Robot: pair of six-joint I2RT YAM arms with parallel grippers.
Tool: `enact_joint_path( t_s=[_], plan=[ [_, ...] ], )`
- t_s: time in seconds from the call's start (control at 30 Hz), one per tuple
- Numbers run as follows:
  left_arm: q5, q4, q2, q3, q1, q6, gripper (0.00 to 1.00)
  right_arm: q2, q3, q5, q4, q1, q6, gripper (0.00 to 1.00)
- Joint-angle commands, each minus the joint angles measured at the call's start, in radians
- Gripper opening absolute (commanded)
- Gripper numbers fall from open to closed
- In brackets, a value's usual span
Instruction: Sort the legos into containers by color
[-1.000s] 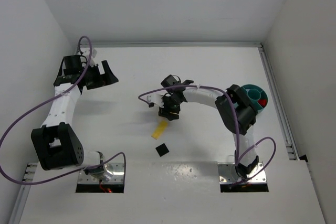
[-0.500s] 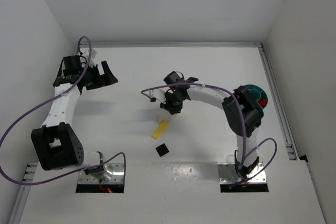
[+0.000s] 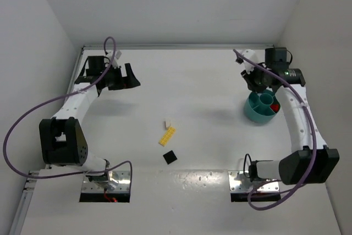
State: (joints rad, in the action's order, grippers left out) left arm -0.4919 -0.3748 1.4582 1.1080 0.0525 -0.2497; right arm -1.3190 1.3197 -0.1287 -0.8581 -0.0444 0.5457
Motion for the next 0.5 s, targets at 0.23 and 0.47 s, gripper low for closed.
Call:
enact_joint_path(
  t_s=[0.23, 0.47],
  plan=[
    [-0.013, 0.099, 0.079, 0.119, -0.080, -0.059, 1.00, 0.026, -0.144, -0.239, 0.037, 0.262, -0.213, 0.01],
    [-0.022, 0.060, 0.088, 0.162, -0.080, -0.048, 1.00, 0.029, -0.235, -0.357, 0.180, 0.411, -0.319, 0.00]
  ],
)
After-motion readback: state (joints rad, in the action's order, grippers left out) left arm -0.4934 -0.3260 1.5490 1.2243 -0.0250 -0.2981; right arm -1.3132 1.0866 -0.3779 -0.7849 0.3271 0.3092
